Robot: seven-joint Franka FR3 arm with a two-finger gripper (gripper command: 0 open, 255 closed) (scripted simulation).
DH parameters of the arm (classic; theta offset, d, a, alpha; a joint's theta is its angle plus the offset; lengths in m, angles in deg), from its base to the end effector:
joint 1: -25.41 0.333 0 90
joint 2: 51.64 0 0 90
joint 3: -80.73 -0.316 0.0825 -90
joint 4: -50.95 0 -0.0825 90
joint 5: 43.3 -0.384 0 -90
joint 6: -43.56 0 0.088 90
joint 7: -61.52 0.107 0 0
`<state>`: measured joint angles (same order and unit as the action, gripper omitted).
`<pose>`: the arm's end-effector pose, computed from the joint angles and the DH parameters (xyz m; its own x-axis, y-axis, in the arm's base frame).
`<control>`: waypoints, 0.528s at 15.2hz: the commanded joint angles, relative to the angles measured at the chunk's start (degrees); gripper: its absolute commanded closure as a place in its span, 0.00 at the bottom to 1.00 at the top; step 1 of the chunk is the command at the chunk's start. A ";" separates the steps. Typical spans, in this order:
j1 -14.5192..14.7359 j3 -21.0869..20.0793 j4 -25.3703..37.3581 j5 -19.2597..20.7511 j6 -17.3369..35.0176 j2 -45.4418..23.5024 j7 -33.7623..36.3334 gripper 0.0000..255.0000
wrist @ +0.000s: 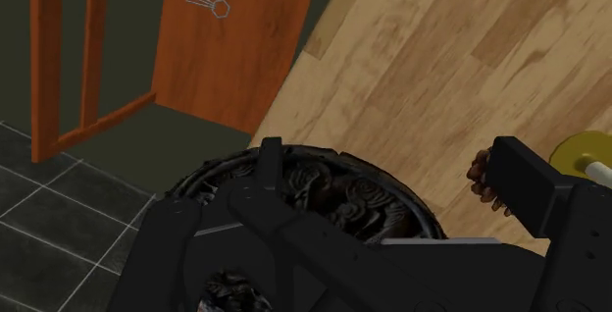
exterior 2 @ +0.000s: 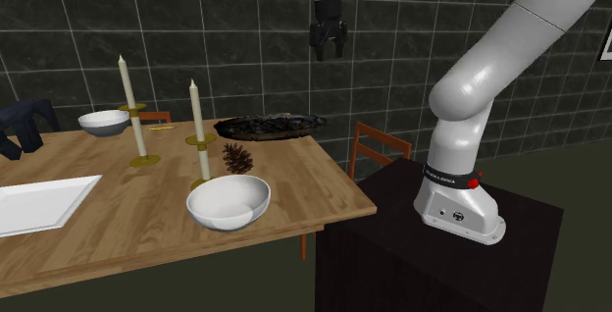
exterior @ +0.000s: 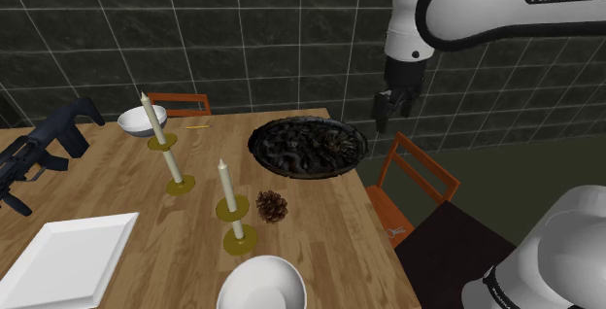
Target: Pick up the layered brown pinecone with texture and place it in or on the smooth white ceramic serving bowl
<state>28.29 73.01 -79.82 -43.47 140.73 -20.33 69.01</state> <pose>0.3753 0.0785 0.5516 0.9989 0.0316 -0.0348 0.0340 -0.9968 0.0720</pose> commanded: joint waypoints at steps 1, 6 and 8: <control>0.58 -1.50 0.01 -0.31 2.89 -2.99 1.23 0.00; 1.71 -5.00 2.24 -0.04 8.92 -11.68 4.24 0.00; 2.12 -6.34 3.60 0.45 11.06 -15.42 5.55 0.00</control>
<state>30.21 67.29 -76.72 -43.24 150.62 -34.00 73.98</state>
